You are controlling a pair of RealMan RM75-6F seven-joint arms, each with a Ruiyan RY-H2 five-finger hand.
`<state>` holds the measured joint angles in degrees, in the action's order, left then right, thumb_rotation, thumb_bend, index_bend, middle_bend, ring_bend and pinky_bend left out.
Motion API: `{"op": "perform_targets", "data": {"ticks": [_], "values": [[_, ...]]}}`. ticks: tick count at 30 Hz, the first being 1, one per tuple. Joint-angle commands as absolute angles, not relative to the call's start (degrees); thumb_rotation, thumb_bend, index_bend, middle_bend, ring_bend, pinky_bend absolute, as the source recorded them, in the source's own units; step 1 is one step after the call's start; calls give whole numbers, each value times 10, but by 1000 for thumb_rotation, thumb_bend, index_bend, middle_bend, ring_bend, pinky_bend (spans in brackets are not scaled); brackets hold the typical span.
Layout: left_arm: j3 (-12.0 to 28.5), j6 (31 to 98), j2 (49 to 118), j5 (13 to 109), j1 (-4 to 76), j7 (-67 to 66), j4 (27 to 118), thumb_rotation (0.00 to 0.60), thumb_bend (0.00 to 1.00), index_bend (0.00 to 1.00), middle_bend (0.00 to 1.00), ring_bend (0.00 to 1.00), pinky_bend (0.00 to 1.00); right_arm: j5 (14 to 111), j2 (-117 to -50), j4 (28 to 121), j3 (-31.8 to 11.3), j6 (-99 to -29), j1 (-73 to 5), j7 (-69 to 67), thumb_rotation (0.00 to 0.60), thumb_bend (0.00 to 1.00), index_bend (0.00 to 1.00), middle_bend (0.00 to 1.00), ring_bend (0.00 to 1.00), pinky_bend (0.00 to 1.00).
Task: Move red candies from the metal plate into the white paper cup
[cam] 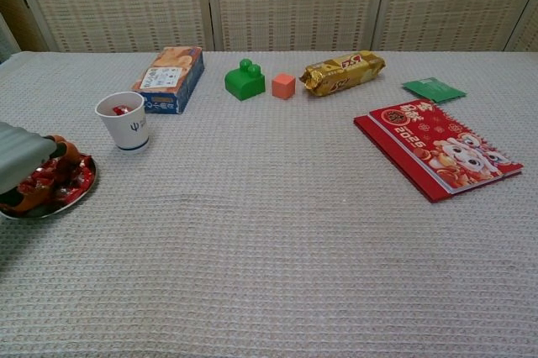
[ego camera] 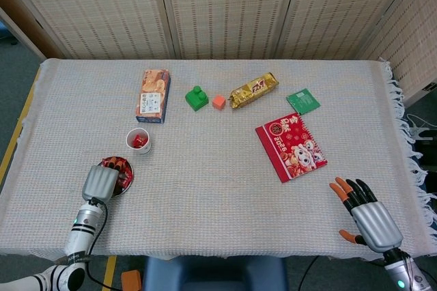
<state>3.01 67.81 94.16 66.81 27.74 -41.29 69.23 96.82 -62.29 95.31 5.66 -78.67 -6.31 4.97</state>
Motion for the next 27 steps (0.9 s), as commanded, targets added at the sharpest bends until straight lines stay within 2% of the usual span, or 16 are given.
{"op": "perform_targets", "data": {"ticks": [1,11,27], "values": [[28,680,943,674,276,-412,692,600,371,256,237,851,1000,968,-623,953,57,-787,-63,50,600,56,0,0,0,0],[31,672,951,678,273,-405,675,600,372,268,281,851,1000,967,-623,954,57,-786,-63,53,600,57,0,0,0,0],[38,666,964,688,271,-375,642,600,390,471,502,851,1000,961,-625,956,56,-779,-64,60,600,58,0,0,0,0]]}}
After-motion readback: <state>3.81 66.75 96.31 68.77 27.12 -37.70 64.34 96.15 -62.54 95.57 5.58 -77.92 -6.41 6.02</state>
